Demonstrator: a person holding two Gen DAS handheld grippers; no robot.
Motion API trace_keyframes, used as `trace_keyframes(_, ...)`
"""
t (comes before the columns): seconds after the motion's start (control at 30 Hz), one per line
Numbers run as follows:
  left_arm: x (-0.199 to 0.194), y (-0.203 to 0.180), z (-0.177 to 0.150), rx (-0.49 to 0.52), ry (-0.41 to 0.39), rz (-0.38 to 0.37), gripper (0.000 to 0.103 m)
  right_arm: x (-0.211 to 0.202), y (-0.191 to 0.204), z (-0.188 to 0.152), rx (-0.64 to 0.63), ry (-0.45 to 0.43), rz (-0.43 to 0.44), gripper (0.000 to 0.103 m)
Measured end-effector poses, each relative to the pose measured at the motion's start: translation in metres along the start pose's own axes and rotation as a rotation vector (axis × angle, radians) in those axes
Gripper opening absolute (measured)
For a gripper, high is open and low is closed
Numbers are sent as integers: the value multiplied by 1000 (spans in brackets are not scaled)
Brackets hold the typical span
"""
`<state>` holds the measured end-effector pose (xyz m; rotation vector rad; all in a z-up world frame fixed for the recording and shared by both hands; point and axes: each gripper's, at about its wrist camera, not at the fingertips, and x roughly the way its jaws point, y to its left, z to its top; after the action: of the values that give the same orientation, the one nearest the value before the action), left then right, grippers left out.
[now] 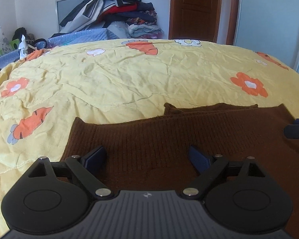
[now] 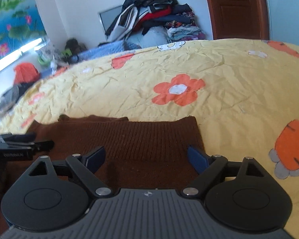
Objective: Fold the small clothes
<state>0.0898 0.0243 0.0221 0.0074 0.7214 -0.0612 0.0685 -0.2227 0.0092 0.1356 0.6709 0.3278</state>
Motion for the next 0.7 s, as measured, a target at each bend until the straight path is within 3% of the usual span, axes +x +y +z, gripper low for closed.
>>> trace_keyframes(0.07,-1,0,0,0,-2,1,92,-9,16,4,7,11,-98,94)
trace_keyframes(0.2,-1,-1,-1,0,-2,-1,92,-28,37,-3,-7,-29,6,103)
trace_keyframes(0.3,-1,-1,-2,-1,-3,-2,93,-10,34,-25,-117,52,-81,103)
trace_keyframes(0.33,-1,-1,-2,-2,-4,-3,93,-14,34,-35,-195,3,-70,103)
trace_keyframes(0.43,-2,-2,-2,3,-4,4,93,-17,27,-32,-151,5,-44,103)
trace_keyframes(0.53,-18,-5,-3,-8,4,70,93,-17,37,-30,-186,31,-92,103)
trace_keyframes(0.6,-47,-2,-10,-56,-19,-3,93,-29,46,-26,-161,31,-163,103)
trace_keyframes(0.63,-61,-2,-16,-72,-40,-60,94,-39,50,-26,-146,11,-158,103)
trace_keyframes(0.7,-75,-10,-27,-35,-35,-106,94,-59,54,-32,-130,-43,-70,103)
